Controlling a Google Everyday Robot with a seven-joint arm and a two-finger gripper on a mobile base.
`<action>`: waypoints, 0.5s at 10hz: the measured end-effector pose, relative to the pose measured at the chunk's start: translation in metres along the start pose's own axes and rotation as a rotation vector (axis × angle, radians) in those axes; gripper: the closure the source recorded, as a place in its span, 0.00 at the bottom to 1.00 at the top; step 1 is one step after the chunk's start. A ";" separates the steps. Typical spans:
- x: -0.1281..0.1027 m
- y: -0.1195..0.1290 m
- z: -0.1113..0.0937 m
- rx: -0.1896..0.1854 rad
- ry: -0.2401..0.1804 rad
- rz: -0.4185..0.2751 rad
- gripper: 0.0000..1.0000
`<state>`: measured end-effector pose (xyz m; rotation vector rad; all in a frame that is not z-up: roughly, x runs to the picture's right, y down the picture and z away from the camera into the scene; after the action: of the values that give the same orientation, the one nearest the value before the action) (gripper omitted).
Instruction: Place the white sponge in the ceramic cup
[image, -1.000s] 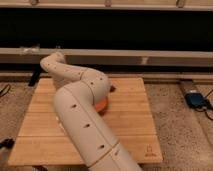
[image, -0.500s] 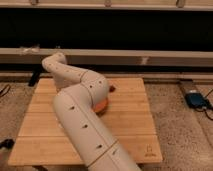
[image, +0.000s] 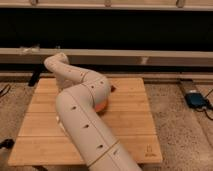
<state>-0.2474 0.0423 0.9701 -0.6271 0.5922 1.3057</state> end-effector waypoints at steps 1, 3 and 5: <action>0.002 0.000 0.002 0.003 0.008 0.000 0.35; 0.009 0.004 0.007 0.009 0.028 -0.005 0.35; 0.011 0.009 0.008 0.003 0.036 -0.011 0.38</action>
<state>-0.2536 0.0569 0.9669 -0.6515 0.6197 1.2853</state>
